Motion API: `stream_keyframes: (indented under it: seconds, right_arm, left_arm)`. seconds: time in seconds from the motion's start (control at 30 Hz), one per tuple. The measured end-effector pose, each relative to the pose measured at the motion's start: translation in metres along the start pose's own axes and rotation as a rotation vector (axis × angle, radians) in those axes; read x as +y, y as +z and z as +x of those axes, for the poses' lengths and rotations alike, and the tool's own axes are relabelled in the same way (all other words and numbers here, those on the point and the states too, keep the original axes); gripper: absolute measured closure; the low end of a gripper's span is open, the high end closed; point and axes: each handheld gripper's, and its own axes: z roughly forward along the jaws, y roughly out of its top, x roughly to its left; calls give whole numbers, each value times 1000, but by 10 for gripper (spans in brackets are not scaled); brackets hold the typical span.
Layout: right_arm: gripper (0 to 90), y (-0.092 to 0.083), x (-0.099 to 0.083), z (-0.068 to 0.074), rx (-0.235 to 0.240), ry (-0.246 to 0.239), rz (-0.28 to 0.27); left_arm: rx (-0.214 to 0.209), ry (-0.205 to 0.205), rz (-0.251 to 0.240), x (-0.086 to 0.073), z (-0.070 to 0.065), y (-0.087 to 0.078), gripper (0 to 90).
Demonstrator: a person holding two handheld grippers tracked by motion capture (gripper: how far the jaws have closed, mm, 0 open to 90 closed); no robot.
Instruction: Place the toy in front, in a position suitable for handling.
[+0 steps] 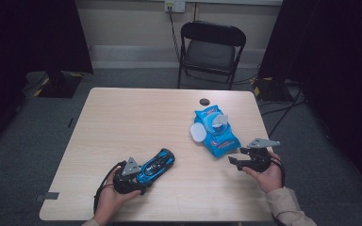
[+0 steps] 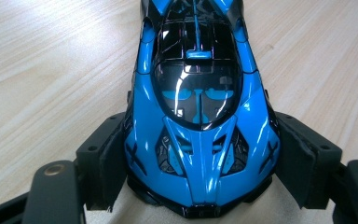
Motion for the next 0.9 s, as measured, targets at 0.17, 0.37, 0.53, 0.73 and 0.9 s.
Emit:
stream_keyframes:
  seconds: [0.17,0.37,0.53,0.73,0.9]
  right_arm:
    - [318,0,14,-3,0,9,-8]
    - [310,1,33,-6,-4,6,-32]
    - [312,1,51,-7,-7,-11,-38]
    - [320,5,67,-10,-17,-23,-32]
    - [326,13,78,-16,-19,-10,-26]
  left_arm:
    - [0,1,0,0,0,0,257]
    - [-1,1,-1,0,0,0,257]
    - [-1,0,-1,0,0,0,257]
    - [-1,0,0,0,0,0,257]
    - [-1,0,-1,0,0,0,257]
